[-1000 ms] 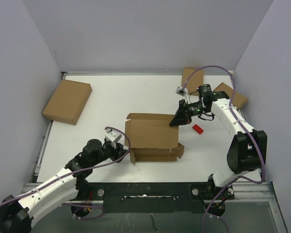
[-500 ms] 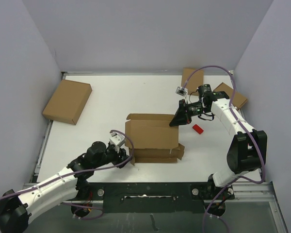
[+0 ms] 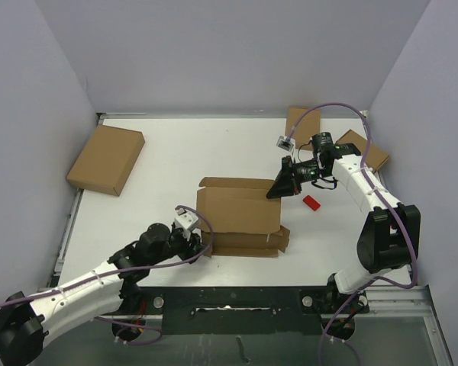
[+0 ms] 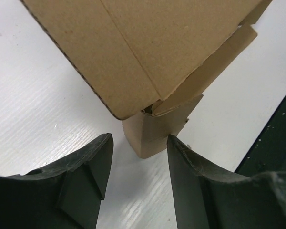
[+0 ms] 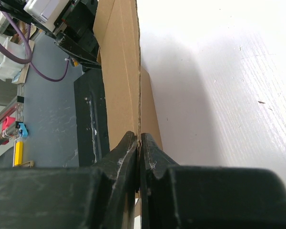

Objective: Fold the paper box

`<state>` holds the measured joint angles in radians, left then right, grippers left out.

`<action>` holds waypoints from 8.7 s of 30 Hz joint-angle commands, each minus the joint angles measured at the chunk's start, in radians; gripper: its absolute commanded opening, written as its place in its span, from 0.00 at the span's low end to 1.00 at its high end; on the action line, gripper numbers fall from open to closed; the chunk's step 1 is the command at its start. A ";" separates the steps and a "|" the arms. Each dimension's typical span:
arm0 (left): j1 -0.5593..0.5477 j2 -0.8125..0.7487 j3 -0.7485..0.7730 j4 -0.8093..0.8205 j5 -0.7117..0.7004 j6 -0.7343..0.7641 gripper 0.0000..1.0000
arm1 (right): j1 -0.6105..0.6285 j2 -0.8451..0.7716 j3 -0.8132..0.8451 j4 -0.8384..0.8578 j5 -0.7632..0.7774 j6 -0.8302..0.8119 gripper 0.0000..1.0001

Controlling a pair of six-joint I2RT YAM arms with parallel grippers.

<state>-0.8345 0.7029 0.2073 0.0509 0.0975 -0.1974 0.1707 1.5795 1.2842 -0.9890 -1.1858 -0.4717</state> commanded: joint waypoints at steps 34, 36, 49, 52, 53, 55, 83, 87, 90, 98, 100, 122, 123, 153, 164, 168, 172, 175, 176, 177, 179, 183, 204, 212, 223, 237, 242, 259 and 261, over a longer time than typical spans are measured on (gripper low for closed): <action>-0.158 0.366 0.187 0.136 -0.565 -0.013 0.00 | 0.016 -0.057 -0.028 0.153 0.013 0.105 0.00; -0.161 0.386 0.210 0.102 -0.596 -0.012 0.00 | 0.015 -0.063 -0.026 0.173 0.016 0.127 0.00; -0.164 0.275 0.179 0.107 -0.558 -0.034 0.23 | 0.013 -0.067 -0.034 0.201 0.015 0.150 0.00; -0.163 0.220 0.169 0.084 -0.564 -0.052 0.27 | 0.013 -0.064 -0.033 0.201 0.015 0.150 0.00; -0.163 0.210 0.169 0.078 -0.568 -0.054 0.27 | 0.012 -0.063 -0.033 0.201 0.015 0.150 0.00; -0.163 0.205 0.170 0.068 -0.571 -0.055 0.27 | 0.012 -0.062 -0.031 0.201 0.015 0.150 0.00; -0.171 0.436 0.277 -0.041 -0.723 -0.205 0.00 | 0.010 -0.060 -0.031 0.205 0.017 0.154 0.00; -0.173 0.429 0.265 0.003 -0.708 -0.205 0.08 | 0.010 -0.065 -0.028 0.201 0.015 0.151 0.00; -0.175 0.370 0.256 0.001 -0.661 -0.212 0.26 | 0.005 -0.070 -0.028 0.192 0.012 0.139 0.00; -0.176 0.049 0.206 -0.096 -0.433 -0.256 0.60 | -0.040 -0.069 -0.021 0.168 -0.005 0.103 0.00; -0.175 -0.032 0.198 -0.116 -0.361 -0.273 0.68 | -0.054 -0.067 -0.016 0.149 -0.018 0.079 0.00; 0.293 0.049 0.423 -0.033 0.343 -0.447 0.98 | -0.317 -0.060 0.045 -0.256 -0.126 -0.405 0.00; 0.317 0.058 0.424 -0.027 0.360 -0.469 0.98 | -0.333 -0.061 0.046 -0.264 -0.131 -0.412 0.00; 0.430 0.052 0.650 -0.337 0.285 -0.298 0.97 | -0.046 -0.021 0.287 -0.123 -0.013 -0.146 0.00; 0.530 0.246 0.711 -0.218 0.486 -0.055 0.91 | 0.005 0.047 0.380 -0.155 -0.006 -0.156 0.00; 0.633 0.342 0.698 -0.045 0.683 -0.135 0.87 | 0.007 0.049 0.389 -0.158 -0.008 -0.156 0.00; 0.652 0.417 0.670 0.110 0.791 -0.199 0.81 | 0.007 0.053 0.402 -0.166 -0.020 -0.152 0.00; 0.652 0.465 0.662 0.208 0.850 -0.249 0.76 | 0.008 0.054 0.405 -0.167 -0.023 -0.150 0.00; 0.652 0.479 0.663 0.225 0.854 -0.258 0.72 | 0.009 0.053 0.405 -0.166 -0.024 -0.150 0.00; 0.651 0.491 0.664 0.233 0.856 -0.266 0.68 | 0.010 0.055 0.405 -0.166 -0.024 -0.150 0.00; 0.649 0.516 0.667 0.249 0.864 -0.279 0.62 | 0.013 0.060 0.403 -0.166 -0.026 -0.150 0.00; 0.642 0.554 0.663 0.271 0.864 -0.295 0.51 | 0.022 0.067 0.406 -0.165 -0.023 -0.150 0.00; 0.618 0.511 0.528 0.488 0.788 -0.445 0.00 | 0.015 0.069 0.401 -0.173 -0.020 -0.176 0.30; 0.621 0.425 0.449 0.449 0.680 -0.488 0.00 | -0.130 0.004 0.406 -0.174 -0.065 -0.180 0.74; 0.632 0.337 0.405 0.321 0.550 -0.512 0.00 | -0.211 -0.156 0.189 -0.013 -0.052 -0.160 0.78; 0.637 0.293 0.402 0.184 0.425 -0.494 0.00 | -0.165 -0.130 -0.040 0.223 0.077 -0.131 0.78; 0.638 0.268 0.368 0.196 0.425 -0.447 0.00 | -0.108 -0.055 -0.095 0.336 0.191 -0.040 0.77; 0.647 0.245 0.266 0.327 0.450 -0.426 0.00 | -0.022 0.252 -0.120 0.387 0.178 0.064 0.74; 0.647 0.244 0.260 0.333 0.445 -0.428 0.00 | -0.018 0.265 -0.124 0.385 0.180 0.064 0.74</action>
<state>-0.1944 0.9852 0.4706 0.2813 0.5358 -0.6418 0.1356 1.8324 1.1530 -0.6163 -0.9867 -0.4103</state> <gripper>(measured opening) 0.020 0.743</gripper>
